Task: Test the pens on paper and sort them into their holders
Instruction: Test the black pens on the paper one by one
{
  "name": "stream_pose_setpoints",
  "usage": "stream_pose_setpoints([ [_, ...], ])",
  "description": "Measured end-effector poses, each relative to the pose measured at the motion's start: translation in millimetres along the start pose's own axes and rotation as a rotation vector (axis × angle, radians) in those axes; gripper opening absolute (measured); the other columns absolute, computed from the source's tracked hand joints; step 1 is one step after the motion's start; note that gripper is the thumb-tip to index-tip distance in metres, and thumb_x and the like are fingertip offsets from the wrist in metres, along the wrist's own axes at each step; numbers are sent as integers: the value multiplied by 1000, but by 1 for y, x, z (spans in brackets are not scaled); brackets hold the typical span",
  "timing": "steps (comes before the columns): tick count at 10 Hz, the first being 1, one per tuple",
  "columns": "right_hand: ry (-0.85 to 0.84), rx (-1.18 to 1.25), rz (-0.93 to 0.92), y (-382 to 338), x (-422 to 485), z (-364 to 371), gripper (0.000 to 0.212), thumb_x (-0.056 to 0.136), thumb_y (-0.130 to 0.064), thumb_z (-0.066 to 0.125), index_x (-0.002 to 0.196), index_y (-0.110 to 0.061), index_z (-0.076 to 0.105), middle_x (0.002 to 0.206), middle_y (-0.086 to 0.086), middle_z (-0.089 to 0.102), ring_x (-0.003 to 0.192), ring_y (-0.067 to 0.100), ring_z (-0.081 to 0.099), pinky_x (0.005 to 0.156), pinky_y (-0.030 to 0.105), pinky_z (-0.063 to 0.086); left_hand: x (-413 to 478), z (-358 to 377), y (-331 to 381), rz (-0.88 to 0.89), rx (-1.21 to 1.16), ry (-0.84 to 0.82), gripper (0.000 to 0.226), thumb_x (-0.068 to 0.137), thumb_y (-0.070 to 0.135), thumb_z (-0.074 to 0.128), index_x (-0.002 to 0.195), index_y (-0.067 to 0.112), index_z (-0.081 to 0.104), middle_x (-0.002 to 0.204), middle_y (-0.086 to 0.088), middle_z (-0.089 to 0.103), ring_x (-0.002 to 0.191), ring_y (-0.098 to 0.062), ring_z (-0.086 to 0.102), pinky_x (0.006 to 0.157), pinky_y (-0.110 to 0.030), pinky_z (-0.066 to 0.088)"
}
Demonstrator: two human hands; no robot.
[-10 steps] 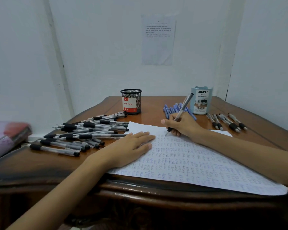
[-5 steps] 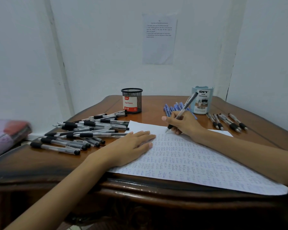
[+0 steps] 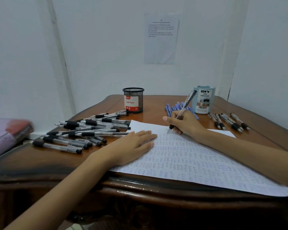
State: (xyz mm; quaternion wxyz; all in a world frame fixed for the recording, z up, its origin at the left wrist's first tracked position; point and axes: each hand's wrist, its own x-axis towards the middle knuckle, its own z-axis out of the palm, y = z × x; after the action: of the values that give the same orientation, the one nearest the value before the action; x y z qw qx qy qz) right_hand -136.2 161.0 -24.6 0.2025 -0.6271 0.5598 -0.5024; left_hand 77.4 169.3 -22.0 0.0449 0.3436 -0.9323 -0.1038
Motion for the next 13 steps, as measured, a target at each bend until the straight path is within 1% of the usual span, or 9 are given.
stream_pose_setpoints([
  [2, 56, 243, 155, -6, 0, -4, 50, 91, -46, 50, 59, -8, 54, 53, 3, 46, 38, 8, 35, 34, 16, 28, -1, 0, 0, 9, -11, 6, 49, 100, 42, 22, 147, 34, 18, 156, 10, 12, 142, -3, 9, 107, -18, -1],
  [3, 55, 284, 156, -7, -1, -6, 31, 95, -31, 50, 72, -10, 55, 54, 4, 45, 37, 9, 34, 32, 15, 24, 0, 0, -1, 8, -12, 7, 49, 100, 42, 22, 147, 34, 18, 156, 10, 13, 142, -3, 9, 107, -18, -1],
  [4, 110, 264, 169, -8, 0, -8, 21, 88, -22, 63, 104, -16, 50, 55, -1, 51, 35, 3, 39, 34, 15, 29, 0, 0, -1, 7, -9, 2, 49, 100, 42, 22, 147, 34, 17, 156, 10, 12, 142, -3, 9, 110, -20, -1],
  [5, 126, 221, 191, -7, 2, -11, 30, 88, -36, 60, 111, -20, 49, 62, 1, 49, 45, 9, 38, 42, 19, 31, 0, 0, -1, 4, -8, -1, 48, 100, 42, 22, 147, 34, 17, 156, 10, 12, 142, -4, 9, 110, -20, -2],
  [7, 44, 307, 192, -4, -1, -13, 25, 96, -24, 49, 81, -8, 61, 34, -5, 46, 30, 0, 42, 36, 12, 35, 1, 0, -1, 3, -10, -4, 48, 100, 42, 22, 147, 35, 17, 156, 11, 12, 142, -3, 9, 109, -20, -2],
  [9, 30, 299, 186, -8, -2, -14, 27, 98, -19, 46, 84, -3, 63, 35, -4, 46, 31, -1, 44, 34, 12, 34, 1, 0, -1, 3, -7, -5, 48, 100, 42, 22, 147, 35, 16, 156, 11, 11, 142, -3, 9, 105, -16, -2],
  [11, 120, -162, 205, 2, 14, -44, 17, 92, -19, 56, 84, -8, 67, 52, 1, 52, 41, 5, 44, 41, 14, 31, 1, -1, 0, 8, -5, -7, 48, 100, 42, 22, 147, 35, 17, 156, 11, 11, 142, -3, 9, 108, -19, -1],
  [12, 194, -612, 170, 14, 18, -64, 21, 93, -19, 55, 102, -3, 63, 92, 13, 64, 72, 17, 52, 50, 18, 33, 2, -1, 0, 7, -4, -15, 48, 100, 42, 22, 147, 35, 16, 156, 11, 11, 142, -4, 9, 111, -22, 0],
  [13, 225, -812, 228, 24, 18, -78, 35, 92, -23, 55, 120, -2, 56, 116, 19, 60, 93, 28, 57, 66, 25, 40, 1, -1, -1, 9, -9, -14, 48, 100, 42, 22, 147, 35, 16, 156, 12, 11, 142, -3, 9, 111, -22, 1],
])
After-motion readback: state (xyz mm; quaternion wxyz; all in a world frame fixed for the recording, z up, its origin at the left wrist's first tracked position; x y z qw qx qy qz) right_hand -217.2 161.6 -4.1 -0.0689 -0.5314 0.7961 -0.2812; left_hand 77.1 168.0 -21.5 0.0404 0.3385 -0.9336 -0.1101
